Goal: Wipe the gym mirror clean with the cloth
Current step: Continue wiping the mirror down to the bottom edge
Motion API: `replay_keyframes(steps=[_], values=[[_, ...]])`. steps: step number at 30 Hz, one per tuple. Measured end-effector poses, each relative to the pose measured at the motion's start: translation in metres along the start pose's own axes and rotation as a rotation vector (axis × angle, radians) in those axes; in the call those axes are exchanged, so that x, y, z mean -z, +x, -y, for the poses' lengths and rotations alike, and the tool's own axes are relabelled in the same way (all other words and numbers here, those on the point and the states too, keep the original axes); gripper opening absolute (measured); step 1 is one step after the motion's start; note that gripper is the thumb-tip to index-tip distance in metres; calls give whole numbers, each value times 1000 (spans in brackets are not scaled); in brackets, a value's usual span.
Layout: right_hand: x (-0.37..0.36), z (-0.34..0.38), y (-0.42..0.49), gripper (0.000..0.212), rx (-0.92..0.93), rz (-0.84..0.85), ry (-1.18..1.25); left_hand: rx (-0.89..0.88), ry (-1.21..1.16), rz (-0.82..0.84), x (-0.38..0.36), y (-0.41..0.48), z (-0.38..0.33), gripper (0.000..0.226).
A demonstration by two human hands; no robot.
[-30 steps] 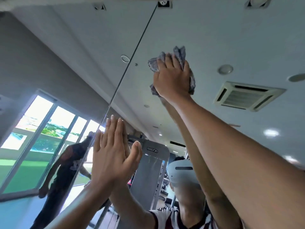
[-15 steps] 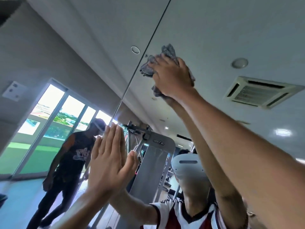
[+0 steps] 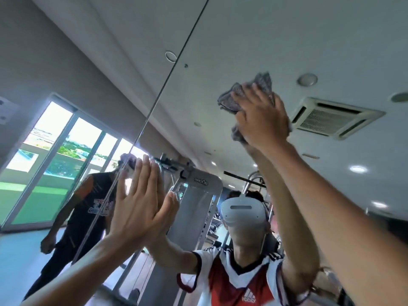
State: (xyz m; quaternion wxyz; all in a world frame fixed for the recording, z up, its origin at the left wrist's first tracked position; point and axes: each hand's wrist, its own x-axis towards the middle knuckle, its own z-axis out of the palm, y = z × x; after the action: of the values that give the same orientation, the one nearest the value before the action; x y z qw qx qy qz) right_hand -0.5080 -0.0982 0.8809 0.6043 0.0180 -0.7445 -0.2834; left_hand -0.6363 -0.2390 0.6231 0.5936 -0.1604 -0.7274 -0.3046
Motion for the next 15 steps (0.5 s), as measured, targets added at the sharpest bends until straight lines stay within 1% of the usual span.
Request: replay_keyframes(steps=[1, 2, 3, 4, 6, 7, 8, 9, 10, 12, 14, 15], values=[[-8, 16, -11, 54, -39, -38, -1, 16, -40, 3, 2, -1, -10, 83], [-14, 32, -27, 57, 5, -51, 25, 53, -86, 11, 3, -2, -19, 83], [-16, 43, -42, 60, 118, -31, 60, 85, -123, 21, 4, -3, -27, 83], [-17, 45, -57, 62, 269, 33, 64, 97, -136, 28, 6, -3, -34, 82], [-6, 19, -69, 58, 569, 217, 27, 72, -129, 18, 6, -5, -44, 79], [3, -2, -64, 55, 678, 283, 7, 65, -133, 13, 5, -6, -48, 79], [12, -23, -55, 53, 743, 304, -10, 63, -141, 11, 5, -5, -52, 80], [20, -42, -44, 52, 754, 285, -29, 58, -150, 6, 3, -4, -55, 80], [29, -57, -32, 53, 702, 281, -42, 57, -159, -4, 3, -5, -58, 79], [40, -73, -20, 54, 475, 241, -8, 70, -175, -21, 1, -11, -64, 73], [36, -61, -31, 53, 228, 119, -5, 79, -189, -25, 0, -20, -68, 70], [29, -49, -45, 53, 143, 71, -16, 80, -192, -24, -1, -23, -70, 69]])
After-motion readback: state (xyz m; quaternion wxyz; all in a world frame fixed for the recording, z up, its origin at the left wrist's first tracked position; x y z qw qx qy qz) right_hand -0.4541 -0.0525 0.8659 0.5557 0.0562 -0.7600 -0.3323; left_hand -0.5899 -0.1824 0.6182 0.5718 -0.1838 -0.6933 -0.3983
